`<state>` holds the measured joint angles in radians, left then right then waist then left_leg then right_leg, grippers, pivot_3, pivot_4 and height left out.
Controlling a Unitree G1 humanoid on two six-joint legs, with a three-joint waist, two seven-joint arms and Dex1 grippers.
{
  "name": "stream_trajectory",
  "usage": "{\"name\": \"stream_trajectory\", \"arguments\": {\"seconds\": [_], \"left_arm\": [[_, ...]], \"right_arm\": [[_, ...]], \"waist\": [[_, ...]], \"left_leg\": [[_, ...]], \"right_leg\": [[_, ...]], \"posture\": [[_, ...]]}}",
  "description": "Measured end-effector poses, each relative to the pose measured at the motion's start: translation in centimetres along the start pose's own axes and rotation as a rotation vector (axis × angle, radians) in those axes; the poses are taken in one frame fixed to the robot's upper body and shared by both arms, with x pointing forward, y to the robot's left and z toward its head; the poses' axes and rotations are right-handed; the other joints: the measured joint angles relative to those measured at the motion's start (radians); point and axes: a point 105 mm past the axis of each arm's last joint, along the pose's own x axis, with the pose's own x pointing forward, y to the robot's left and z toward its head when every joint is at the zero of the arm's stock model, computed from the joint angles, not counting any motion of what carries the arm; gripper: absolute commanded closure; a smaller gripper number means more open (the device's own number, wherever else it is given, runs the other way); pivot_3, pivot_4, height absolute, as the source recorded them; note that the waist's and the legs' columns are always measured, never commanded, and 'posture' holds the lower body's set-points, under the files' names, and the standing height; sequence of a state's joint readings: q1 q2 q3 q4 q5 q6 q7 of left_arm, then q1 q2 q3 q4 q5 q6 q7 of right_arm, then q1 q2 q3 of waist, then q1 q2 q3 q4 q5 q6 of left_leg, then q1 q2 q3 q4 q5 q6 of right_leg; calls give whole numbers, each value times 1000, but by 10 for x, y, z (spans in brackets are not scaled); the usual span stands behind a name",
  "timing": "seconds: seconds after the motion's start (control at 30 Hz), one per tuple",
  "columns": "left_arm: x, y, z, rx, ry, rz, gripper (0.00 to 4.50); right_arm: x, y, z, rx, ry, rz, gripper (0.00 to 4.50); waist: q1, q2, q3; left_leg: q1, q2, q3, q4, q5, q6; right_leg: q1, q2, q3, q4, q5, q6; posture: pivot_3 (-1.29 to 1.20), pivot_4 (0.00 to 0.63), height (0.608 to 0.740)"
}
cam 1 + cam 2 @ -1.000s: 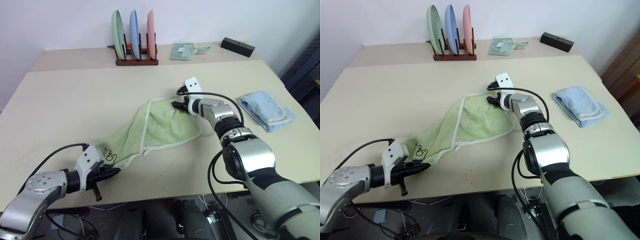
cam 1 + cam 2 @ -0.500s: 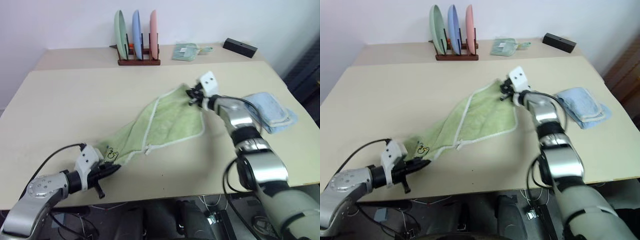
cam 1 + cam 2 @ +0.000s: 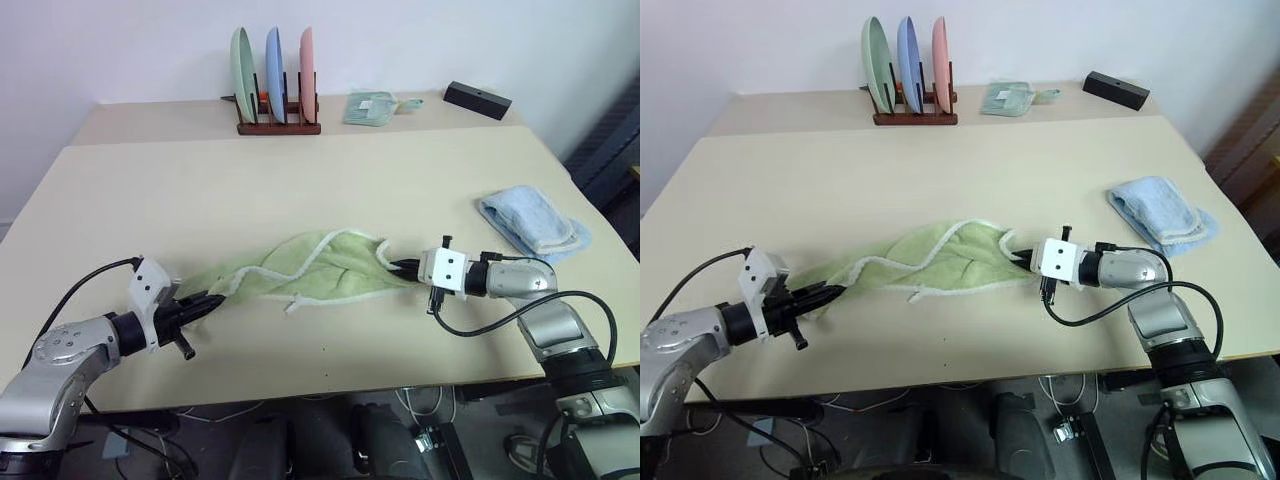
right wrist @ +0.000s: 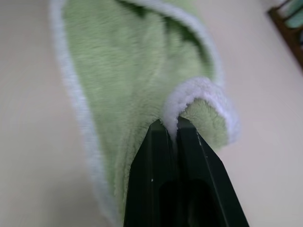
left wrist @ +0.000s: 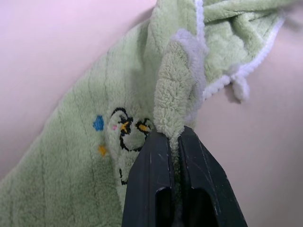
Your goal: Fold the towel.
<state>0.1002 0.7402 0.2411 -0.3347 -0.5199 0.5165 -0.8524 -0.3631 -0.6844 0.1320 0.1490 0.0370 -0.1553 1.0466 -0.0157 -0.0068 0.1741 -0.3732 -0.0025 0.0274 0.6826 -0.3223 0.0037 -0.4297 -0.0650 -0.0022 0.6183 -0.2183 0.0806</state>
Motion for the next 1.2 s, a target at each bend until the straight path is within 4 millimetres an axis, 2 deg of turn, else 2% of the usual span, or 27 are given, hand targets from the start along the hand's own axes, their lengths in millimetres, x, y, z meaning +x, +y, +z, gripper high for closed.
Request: {"name": "stream_trajectory", "arguments": {"seconds": [0.1,0.3,0.5,0.67,0.8,0.93,1.07,1.2], "left_arm": [[2,-3,-3,-7,12,-10,4500],[6,-13,1,7,10,-26,4500],[8,-14,4,2,3,-21,4500],[9,-18,6,2,0,-30,4500],[9,-17,6,1,1,-26,4500],[9,-17,6,0,2,-21,4500],[8,-19,6,2,3,-21,4500],[9,-21,7,6,1,-35,4500]], "right_arm": [[3,1,0,132,5,-14,1787],[2,-40,-5,436,64,-240,1787],[11,-52,-12,762,112,-330,1787],[6,-75,-5,1023,61,-400,1787],[1,-77,-10,1082,76,-407,1787],[-12,-81,-13,1052,99,-414,1787],[-13,-92,-14,1070,83,-439,1787],[-7,-107,-3,1035,67,-433,1787]], "waist": [[4,0,0],[4,0,0],[2,0,0],[3,0,0],[2,0,0],[1,0,0],[-4,0,0],[-3,0,0]], "left_leg": [[0,0,0,0,0,0],[-1,0,-1,0,0,0],[-2,0,-1,0,0,0],[-4,-1,-1,-1,0,-1],[-6,-2,-1,-1,0,0],[-8,-2,-1,-1,0,0],[-7,-2,-1,-1,0,0],[-8,-2,0,-1,0,0]], "right_leg": [[0,-1,0,0,0,0],[-1,-3,1,0,0,-2],[-2,-4,1,0,0,-2],[-4,-4,0,0,0,-2],[-5,-6,0,-1,0,-2],[-7,-6,0,-1,0,-1],[-7,-5,0,0,0,-1],[-7,-3,0,0,2,1]], "posture": [[0,150,740],[0,150,740],[0,150,740],[0,150,740],[0,150,740],[0,150,740],[0,150,740],[0,150,740]]}}
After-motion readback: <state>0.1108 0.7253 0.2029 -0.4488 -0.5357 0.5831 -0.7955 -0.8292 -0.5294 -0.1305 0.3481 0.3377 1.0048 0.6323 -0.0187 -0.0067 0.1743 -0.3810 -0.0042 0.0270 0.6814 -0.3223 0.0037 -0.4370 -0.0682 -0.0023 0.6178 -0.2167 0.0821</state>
